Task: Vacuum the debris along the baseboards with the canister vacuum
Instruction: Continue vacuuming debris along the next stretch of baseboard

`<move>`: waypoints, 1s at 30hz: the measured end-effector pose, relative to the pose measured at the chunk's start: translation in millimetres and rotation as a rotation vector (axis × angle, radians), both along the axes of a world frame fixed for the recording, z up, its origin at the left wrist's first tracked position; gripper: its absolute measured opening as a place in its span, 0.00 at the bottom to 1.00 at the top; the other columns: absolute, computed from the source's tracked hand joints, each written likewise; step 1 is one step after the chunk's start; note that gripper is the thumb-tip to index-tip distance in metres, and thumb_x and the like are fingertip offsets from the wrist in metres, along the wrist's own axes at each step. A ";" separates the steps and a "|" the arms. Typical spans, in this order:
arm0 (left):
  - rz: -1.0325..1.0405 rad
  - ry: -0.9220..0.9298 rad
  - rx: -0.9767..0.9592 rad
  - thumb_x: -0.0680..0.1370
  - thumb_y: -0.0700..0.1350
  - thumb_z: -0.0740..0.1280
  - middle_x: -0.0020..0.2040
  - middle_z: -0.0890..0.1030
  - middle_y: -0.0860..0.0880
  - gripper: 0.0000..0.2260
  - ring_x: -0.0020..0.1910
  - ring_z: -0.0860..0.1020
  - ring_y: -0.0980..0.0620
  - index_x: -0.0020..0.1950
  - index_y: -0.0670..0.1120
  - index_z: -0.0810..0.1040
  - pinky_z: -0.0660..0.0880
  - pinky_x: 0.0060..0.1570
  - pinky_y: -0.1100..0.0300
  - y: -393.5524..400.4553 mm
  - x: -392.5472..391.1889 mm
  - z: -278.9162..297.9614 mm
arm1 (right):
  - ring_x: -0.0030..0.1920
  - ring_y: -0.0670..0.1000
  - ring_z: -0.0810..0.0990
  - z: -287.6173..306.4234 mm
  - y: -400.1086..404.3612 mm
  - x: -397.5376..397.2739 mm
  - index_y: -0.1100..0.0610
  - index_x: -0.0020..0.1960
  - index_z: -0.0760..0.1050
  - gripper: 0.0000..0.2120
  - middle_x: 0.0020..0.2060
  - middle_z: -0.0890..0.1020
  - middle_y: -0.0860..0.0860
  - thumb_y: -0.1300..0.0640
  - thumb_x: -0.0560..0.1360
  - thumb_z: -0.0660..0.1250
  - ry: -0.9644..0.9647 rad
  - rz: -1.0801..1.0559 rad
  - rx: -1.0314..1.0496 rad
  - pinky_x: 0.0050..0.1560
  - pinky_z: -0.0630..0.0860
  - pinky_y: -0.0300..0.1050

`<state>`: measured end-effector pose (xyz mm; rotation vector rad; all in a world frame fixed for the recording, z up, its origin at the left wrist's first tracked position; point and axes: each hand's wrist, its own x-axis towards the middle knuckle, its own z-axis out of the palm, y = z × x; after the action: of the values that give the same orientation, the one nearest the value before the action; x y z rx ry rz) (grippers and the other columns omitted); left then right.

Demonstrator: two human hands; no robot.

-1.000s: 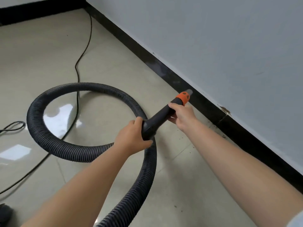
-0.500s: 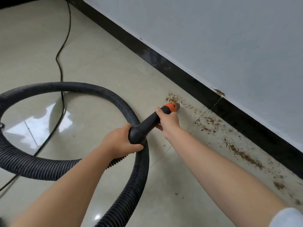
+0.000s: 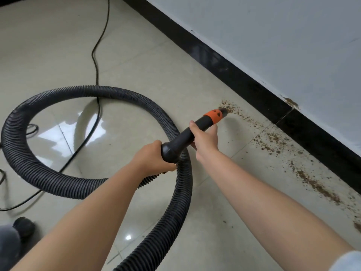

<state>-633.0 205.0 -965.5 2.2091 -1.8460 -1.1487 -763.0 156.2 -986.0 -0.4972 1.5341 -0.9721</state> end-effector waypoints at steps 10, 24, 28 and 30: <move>0.003 -0.183 -0.167 0.67 0.49 0.71 0.43 0.77 0.48 0.19 0.41 0.77 0.47 0.52 0.45 0.67 0.72 0.39 0.56 8.9 1.7 7.5 | 0.57 0.57 0.78 10.1 -2.9 16.3 0.55 0.71 0.58 0.33 0.61 0.75 0.56 0.54 0.72 0.71 -0.013 0.032 0.065 0.58 0.77 0.54; -0.023 -0.107 -0.092 0.66 0.47 0.72 0.38 0.79 0.49 0.19 0.38 0.79 0.47 0.52 0.47 0.68 0.77 0.41 0.53 9.5 21.9 15.5 | 0.58 0.57 0.77 10.1 7.7 27.7 0.58 0.71 0.56 0.33 0.63 0.74 0.57 0.50 0.74 0.69 0.061 0.058 0.105 0.55 0.78 0.49; -0.024 -0.123 -0.086 0.65 0.46 0.72 0.36 0.79 0.49 0.19 0.36 0.80 0.47 0.51 0.47 0.68 0.78 0.43 0.50 16.3 36.6 23.7 | 0.36 0.47 0.74 15.3 17.6 35.9 0.59 0.73 0.53 0.34 0.61 0.73 0.54 0.49 0.76 0.67 0.073 0.151 0.105 0.30 0.73 0.33; -0.012 -0.130 -0.083 0.65 0.46 0.72 0.35 0.79 0.49 0.19 0.35 0.80 0.48 0.51 0.47 0.68 0.78 0.42 0.51 22.0 41.5 24.2 | 0.30 0.43 0.69 13.0 20.0 40.0 0.58 0.73 0.53 0.33 0.56 0.74 0.53 0.50 0.76 0.66 0.077 0.162 0.127 0.36 0.75 0.38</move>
<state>-591.6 227.0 -941.4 2.2797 -1.9194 -0.9327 -723.0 176.2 -973.0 -0.5640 1.5868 -0.7338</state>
